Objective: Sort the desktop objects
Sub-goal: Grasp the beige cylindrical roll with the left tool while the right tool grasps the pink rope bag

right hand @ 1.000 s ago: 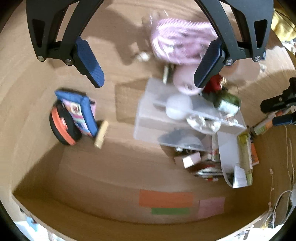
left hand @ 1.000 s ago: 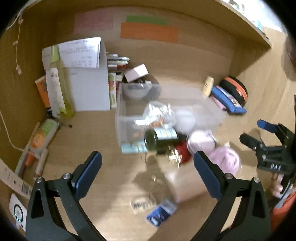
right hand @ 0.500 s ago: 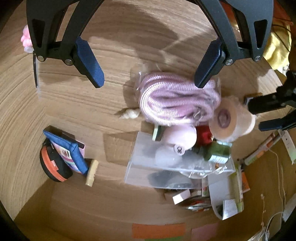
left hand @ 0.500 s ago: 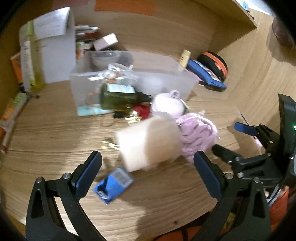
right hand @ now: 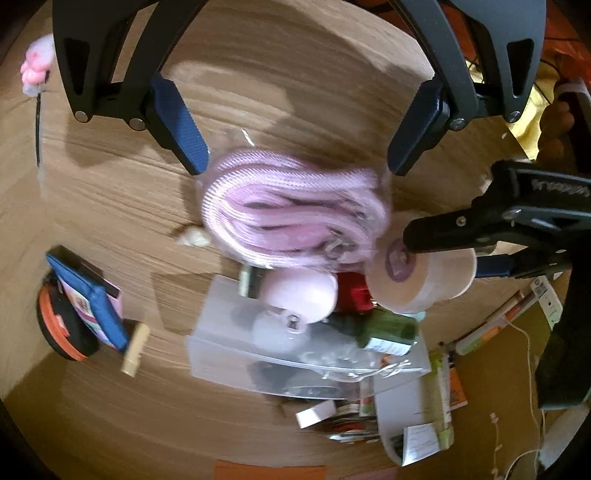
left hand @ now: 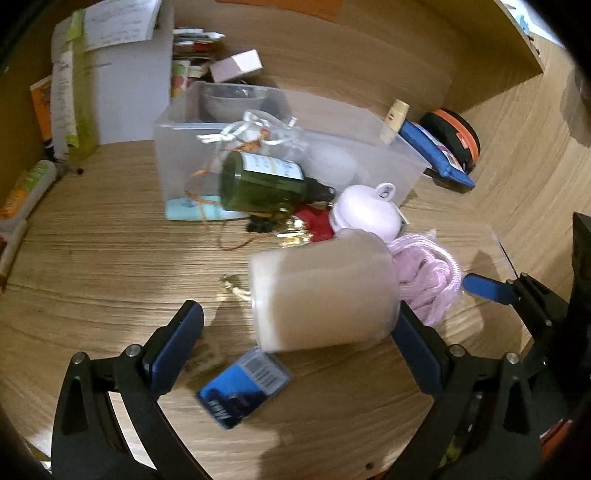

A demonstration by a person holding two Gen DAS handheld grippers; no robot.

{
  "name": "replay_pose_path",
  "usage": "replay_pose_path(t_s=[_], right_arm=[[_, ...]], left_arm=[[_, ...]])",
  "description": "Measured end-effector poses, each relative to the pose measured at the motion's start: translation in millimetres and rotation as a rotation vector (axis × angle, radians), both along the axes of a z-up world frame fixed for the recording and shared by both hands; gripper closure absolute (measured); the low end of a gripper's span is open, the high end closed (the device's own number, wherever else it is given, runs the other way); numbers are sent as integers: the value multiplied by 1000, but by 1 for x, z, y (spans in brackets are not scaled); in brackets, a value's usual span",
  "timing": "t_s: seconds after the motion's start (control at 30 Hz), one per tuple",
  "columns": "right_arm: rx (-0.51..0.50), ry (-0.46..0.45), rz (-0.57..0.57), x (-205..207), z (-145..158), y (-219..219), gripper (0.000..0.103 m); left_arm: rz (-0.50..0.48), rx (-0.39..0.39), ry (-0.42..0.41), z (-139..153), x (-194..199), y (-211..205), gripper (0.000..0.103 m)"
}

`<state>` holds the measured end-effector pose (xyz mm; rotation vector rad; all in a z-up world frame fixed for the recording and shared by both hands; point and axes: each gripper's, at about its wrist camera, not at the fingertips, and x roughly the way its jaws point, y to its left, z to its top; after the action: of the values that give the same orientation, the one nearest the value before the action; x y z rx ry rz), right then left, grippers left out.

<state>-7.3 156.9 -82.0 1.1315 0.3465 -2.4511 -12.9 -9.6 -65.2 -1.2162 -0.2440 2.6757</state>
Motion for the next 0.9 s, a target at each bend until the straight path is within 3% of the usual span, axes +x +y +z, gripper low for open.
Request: replay_pose_path(t_s=[0.2, 0.6, 0.8, 0.9], right_arm=[[85, 24, -29, -11, -5, -11, 5], [-8, -109, -226, -23, -3, 68, 5], [-86, -41, -145, -24, 22, 39, 5], [-57, -2, -161, -40, 26, 18, 4]], left_arm=[[24, 4, -14, -2, 1, -12, 2], [-27, 6, -26, -8, -10, 4, 2], [-49, -3, -14, -6, -11, 9, 2], [-36, -12, -13, -6, -16, 7, 2]])
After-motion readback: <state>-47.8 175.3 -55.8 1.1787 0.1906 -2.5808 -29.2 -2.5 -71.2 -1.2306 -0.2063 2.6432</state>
